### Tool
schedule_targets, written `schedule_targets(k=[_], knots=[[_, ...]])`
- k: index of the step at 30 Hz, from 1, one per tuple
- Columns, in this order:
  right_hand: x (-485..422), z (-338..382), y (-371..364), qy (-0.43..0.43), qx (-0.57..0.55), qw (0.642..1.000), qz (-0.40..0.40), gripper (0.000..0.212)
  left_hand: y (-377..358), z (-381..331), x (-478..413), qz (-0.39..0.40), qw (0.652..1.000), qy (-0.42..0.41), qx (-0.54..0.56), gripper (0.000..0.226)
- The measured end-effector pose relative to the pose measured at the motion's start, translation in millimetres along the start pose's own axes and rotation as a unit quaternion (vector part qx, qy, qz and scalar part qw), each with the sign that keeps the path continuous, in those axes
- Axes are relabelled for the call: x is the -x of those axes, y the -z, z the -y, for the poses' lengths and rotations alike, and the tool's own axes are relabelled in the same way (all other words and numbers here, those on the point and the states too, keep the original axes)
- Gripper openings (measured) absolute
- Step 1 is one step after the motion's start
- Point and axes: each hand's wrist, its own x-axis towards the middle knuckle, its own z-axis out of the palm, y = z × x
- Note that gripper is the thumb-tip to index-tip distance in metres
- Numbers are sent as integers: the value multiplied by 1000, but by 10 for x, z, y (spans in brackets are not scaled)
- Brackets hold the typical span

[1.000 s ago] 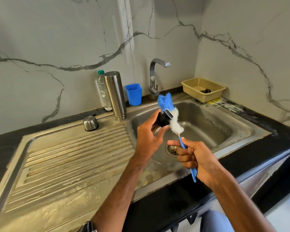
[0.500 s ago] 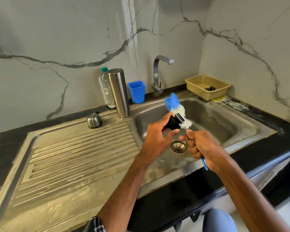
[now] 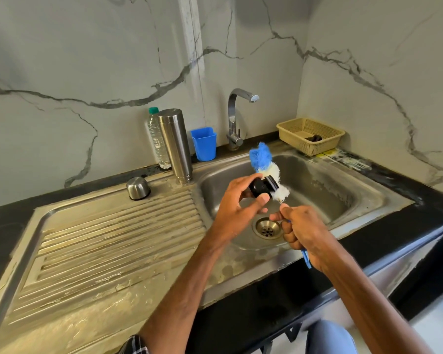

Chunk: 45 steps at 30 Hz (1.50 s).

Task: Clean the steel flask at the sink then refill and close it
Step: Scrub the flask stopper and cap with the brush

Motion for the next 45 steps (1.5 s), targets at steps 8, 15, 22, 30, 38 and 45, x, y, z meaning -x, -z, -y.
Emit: schedule_targets(k=[8, 15, 22, 30, 38, 45], knots=[[105, -148, -119, 44, -3, 999, -30, 42, 18, -82, -6, -50, 933, 146, 325, 36], [12, -77, -159, 86, 60, 992, -77, 37, 26, -148, -27, -41, 902, 173, 394, 40], [-6, 12, -160, 161, 154, 966, -130, 37, 17, -191, 6, -23, 890, 226, 396, 37], [-14, -31, -148, 228, 227, 936, -142, 33, 97, -219, -32, -25, 882, 239, 405, 58], [58, -177, -33, 300, 241, 918, -97, 33, 292, -258, -18, -15, 878, 250, 408, 42], [-82, -31, 31, 336, 278, 898, -58, 29, 233, -258, 29, 44, 907, 254, 335, 46]])
